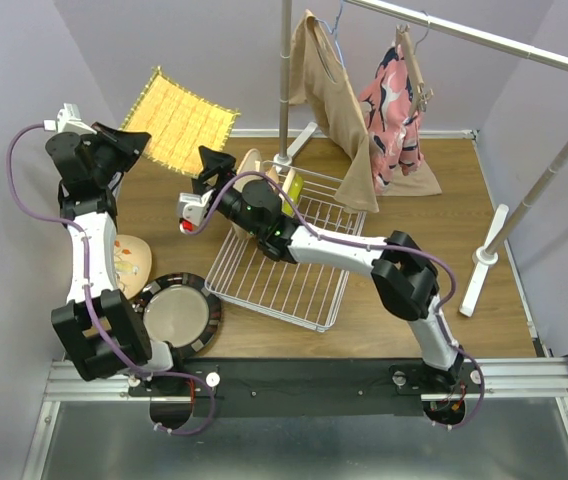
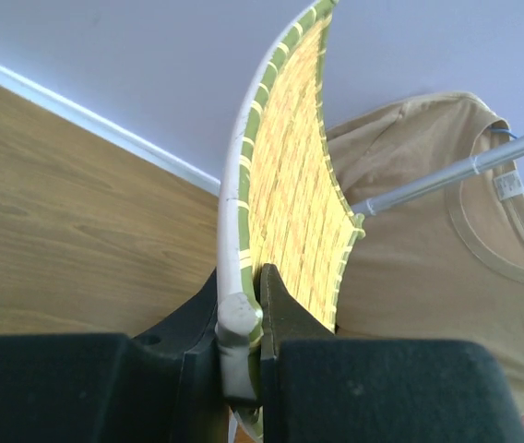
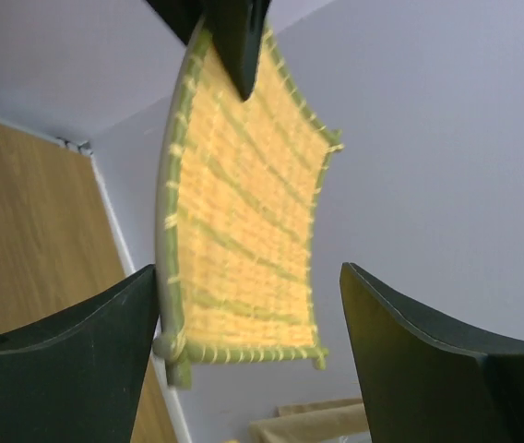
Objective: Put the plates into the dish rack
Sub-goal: Pass the plate from the left arm to the right
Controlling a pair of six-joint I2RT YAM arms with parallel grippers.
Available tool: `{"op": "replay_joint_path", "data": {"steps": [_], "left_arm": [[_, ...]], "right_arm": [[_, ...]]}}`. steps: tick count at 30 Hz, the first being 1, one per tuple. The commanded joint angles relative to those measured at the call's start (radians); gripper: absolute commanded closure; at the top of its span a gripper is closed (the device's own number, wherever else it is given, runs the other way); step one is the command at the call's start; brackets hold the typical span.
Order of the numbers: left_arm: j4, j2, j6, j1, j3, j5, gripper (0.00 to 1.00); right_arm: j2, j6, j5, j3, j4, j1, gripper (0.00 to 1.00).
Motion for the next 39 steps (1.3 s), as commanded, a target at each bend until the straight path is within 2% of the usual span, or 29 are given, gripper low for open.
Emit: {"op": "replay_joint_path", "data": {"steps": [1, 3, 6, 13, 18, 21, 22, 25, 27, 30, 31, 34, 39], "left_arm": [[0.178, -0.076, -0.026, 0.014, -0.023, -0.014, 1.0], [0.204, -0.096, -0.058, 0.014, -0.039, -0.009, 1.0], [0.241, -0.119, -0.094, 0.014, -0.051, -0.005, 1.0], [0.301, -0.162, -0.161, 0.012, -0.059, 0.038, 1.0], [0.321, -0.204, -0.2, -0.005, -0.069, 0.106, 1.0], [0.327, -0.225, -0.215, -0.023, -0.077, 0.149, 1.0], [0.328, -0.228, -0.218, -0.034, -0.076, 0.162, 1.0], [0.325, -0.253, -0.212, -0.052, -0.074, 0.208, 1.0], [0.318, -0.267, -0.209, -0.057, -0.077, 0.245, 1.0], [0.302, -0.283, -0.232, -0.075, -0.098, 0.287, 1.0], [0.282, -0.287, -0.233, -0.083, -0.103, 0.296, 1.0], [0.221, -0.282, -0.249, -0.114, -0.108, 0.363, 1.0], [0.132, -0.32, -0.239, -0.157, -0.14, 0.4, 1.0]], "right_arm": [[-0.153, 0.096, -0.011, -0.11, 0.109, 0.022, 0.13], [-0.206, 0.142, -0.005, -0.15, 0.106, 0.031, 0.1], [-0.269, 0.234, 0.012, -0.179, 0.011, 0.05, 0.09], [-0.437, 0.452, -0.009, -0.188, -0.328, 0.065, 0.09], [-0.61, 0.593, -0.035, -0.254, -0.503, 0.062, 0.04], [-0.68, 0.78, -0.251, -0.161, -0.803, -0.008, 0.03], [-0.7, 0.925, -0.402, -0.148, -0.888, -0.081, 0.03], [-0.821, 1.058, -0.575, -0.237, -0.901, -0.197, 0.03], [-0.889, 1.01, -0.579, -0.321, -0.899, -0.214, 0.02], [-0.992, 0.766, -0.499, -0.41, -0.899, -0.217, 0.02], [-1.015, 0.603, -0.437, -0.47, -0.896, -0.217, 0.02], [-1.041, 0.375, -0.282, -0.53, -0.867, -0.217, 0.02], [-1.023, 0.219, -0.261, -0.538, -0.807, -0.216, 0.03]]}}
